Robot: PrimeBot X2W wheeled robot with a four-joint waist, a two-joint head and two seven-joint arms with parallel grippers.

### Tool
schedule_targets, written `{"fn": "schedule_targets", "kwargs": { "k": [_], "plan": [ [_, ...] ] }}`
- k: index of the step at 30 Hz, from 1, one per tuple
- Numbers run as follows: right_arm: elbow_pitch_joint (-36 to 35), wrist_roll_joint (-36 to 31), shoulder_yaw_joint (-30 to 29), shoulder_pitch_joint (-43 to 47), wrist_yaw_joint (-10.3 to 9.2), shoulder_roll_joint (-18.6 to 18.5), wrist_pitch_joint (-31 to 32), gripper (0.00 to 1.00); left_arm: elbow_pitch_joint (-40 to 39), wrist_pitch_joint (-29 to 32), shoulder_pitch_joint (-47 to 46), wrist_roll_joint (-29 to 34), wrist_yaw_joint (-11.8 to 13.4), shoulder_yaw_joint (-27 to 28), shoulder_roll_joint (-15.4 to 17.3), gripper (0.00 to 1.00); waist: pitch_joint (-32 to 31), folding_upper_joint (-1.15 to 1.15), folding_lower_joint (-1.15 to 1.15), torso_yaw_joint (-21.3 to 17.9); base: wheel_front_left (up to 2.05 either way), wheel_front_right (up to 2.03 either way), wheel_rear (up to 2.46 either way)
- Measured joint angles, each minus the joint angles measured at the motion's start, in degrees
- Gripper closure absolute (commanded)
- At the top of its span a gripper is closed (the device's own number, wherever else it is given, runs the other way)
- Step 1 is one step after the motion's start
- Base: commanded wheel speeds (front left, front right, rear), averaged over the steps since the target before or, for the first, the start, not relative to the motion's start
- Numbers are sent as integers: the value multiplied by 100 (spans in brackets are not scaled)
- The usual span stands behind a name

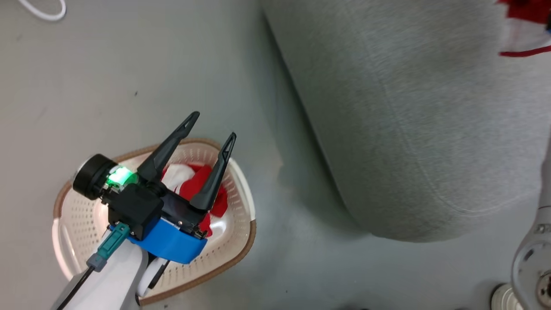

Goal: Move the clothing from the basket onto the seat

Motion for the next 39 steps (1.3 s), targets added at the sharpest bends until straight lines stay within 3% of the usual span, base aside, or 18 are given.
{"fn": "schedule_targets", "kwargs": {
  "k": [10, 11, 12, 13, 24, 32, 39],
  "plan": [
    [730, -449, -956, -155, 0, -312, -12, 100, -114, 0, -212, 47, 5, -35, 37, 0, 664, 0, 0, 640, 0, 0, 0],
    [794, -489, -1049, -148, 0, -318, -18, 95, -116, 0, -215, 47, 9, -23, 40, 0, 702, 0, 0, 682, 0, 0, 0],
    [857, -537, -1161, -140, 0, -314, -16, 53, -119, 0, -215, 43, 15, -12, 42, 0, 734, 0, 0, 716, 0, 0, 0],
    [923, -587, -1237, -130, 0, -308, -18, 0, -119, 0, -215, 40, 24, -1, 45, 0, 755, 0, 0, 741, 0, 0, 0],
    [1056, -750, -1198, 160, 0, -135, -26, 0, -31, 0, -213, -57, 37, 65, -108, 0, 469, 0, -1, 712, 0, 0, 0],
    [714, -753, -513, 869, 0, 86, -32, 0, 166, 0, 80, -158, 36, 372, -401, 0, -104, 0, -1, 693, 0, 0, 0],
    [13, -245, 108, 1877, 0, 270, -32, 0, 369, 0, 666, -203, 32, 822, -748, 0, -866, 0, -2, 719, 0, 0, 0]
  ]
}}
